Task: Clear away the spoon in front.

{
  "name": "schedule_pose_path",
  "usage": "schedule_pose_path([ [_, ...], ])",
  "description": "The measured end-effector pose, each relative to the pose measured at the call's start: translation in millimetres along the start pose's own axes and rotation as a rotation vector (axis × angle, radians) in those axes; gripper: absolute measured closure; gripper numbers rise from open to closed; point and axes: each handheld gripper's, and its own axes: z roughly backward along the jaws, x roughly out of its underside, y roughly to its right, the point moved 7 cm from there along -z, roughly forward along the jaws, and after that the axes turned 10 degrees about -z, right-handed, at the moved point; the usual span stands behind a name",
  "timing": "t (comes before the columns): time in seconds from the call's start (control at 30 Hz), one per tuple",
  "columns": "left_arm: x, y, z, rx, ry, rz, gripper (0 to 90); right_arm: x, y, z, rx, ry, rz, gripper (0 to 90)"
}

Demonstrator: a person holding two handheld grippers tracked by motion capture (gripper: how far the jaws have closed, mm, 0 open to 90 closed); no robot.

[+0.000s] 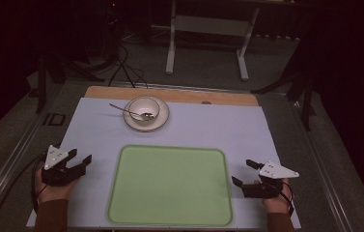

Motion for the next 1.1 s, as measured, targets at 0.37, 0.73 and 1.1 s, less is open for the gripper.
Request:
schedule_pose_path([
  [0.37,-3.4,4.8,-2.4,0.014,0.001,-0.012,38.8,1.1,0.6,-1.2,0.007,-0.008,0.007,14.0],
  [0.73,-9.7,9.3,0.1,0.022,0.009,-0.001,38.1,-0.1,1.8,1.1,0.016,0.004,0.013,14.0],
  [1.1,-23.9,17.6,0.8,0.035,0.022,-0.034,38.2,-0.2,3.0,1.7,0.021,0.009,0.004,14.0],
])
